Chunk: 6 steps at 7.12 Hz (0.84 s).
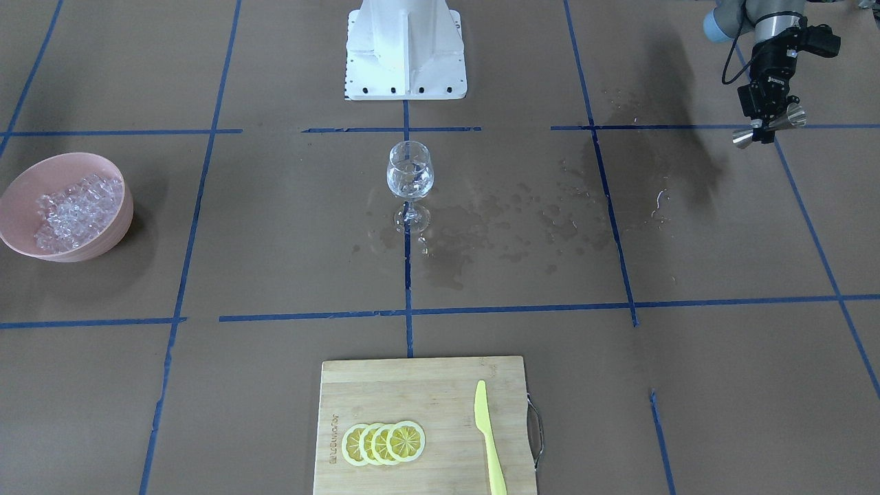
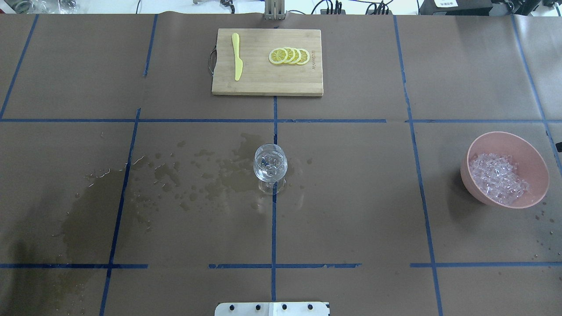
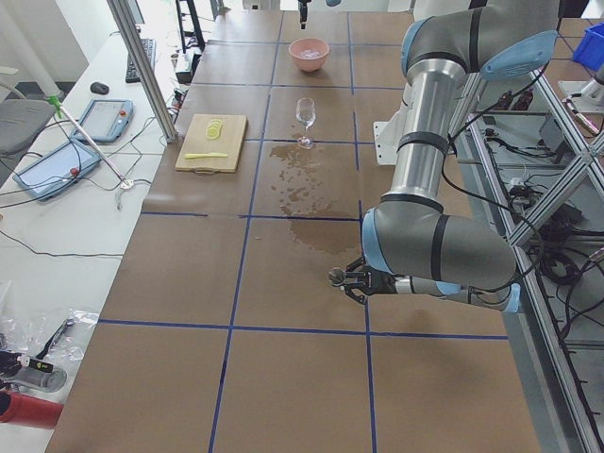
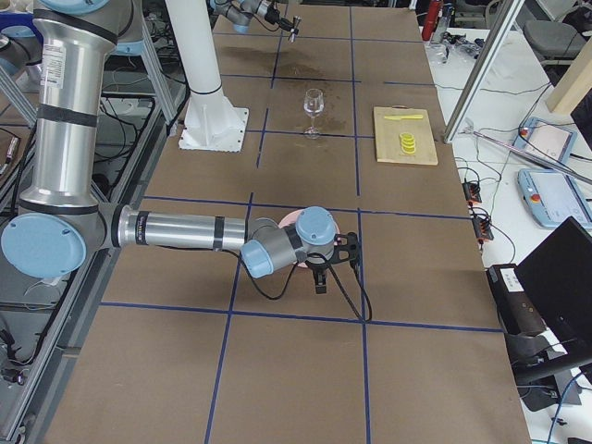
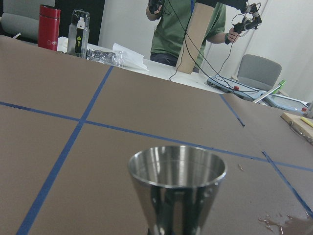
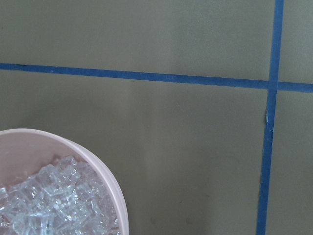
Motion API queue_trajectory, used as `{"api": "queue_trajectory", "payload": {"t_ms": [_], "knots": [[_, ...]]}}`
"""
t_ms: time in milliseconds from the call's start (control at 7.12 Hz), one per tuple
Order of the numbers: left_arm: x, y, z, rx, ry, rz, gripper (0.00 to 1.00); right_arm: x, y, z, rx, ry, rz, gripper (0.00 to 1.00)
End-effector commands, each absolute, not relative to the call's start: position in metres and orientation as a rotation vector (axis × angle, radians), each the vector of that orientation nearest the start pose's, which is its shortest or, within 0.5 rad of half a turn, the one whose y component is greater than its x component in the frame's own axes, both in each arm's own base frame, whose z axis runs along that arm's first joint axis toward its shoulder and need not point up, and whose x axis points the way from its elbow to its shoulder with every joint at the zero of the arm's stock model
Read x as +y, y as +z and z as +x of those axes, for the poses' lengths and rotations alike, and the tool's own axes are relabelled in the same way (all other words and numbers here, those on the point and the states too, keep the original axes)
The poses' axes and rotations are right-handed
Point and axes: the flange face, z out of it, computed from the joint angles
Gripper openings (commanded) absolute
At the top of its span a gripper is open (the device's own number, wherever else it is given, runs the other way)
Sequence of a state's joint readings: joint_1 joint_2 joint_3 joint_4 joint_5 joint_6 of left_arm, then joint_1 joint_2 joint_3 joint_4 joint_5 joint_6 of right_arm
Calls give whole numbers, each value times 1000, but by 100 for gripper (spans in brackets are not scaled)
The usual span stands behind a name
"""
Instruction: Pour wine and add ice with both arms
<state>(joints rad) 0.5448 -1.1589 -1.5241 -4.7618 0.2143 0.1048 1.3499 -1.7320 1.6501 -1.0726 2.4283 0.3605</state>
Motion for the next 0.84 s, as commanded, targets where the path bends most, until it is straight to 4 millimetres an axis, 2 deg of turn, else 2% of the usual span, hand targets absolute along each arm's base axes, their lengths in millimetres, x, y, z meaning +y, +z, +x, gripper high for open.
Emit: {"api": "queue_trajectory", "payload": {"t_ms": [0, 281, 702], "knots": [[-149, 708, 197, 851, -383, 1050, 0, -442, 634, -40, -920, -49, 131, 100], [-152, 720, 193, 819, -353, 1076, 0, -442, 635, -40, -919, -47, 128, 100], [-152, 724, 192, 828, -364, 1064, 0, -442, 636, -40, -919, -47, 127, 100]]}}
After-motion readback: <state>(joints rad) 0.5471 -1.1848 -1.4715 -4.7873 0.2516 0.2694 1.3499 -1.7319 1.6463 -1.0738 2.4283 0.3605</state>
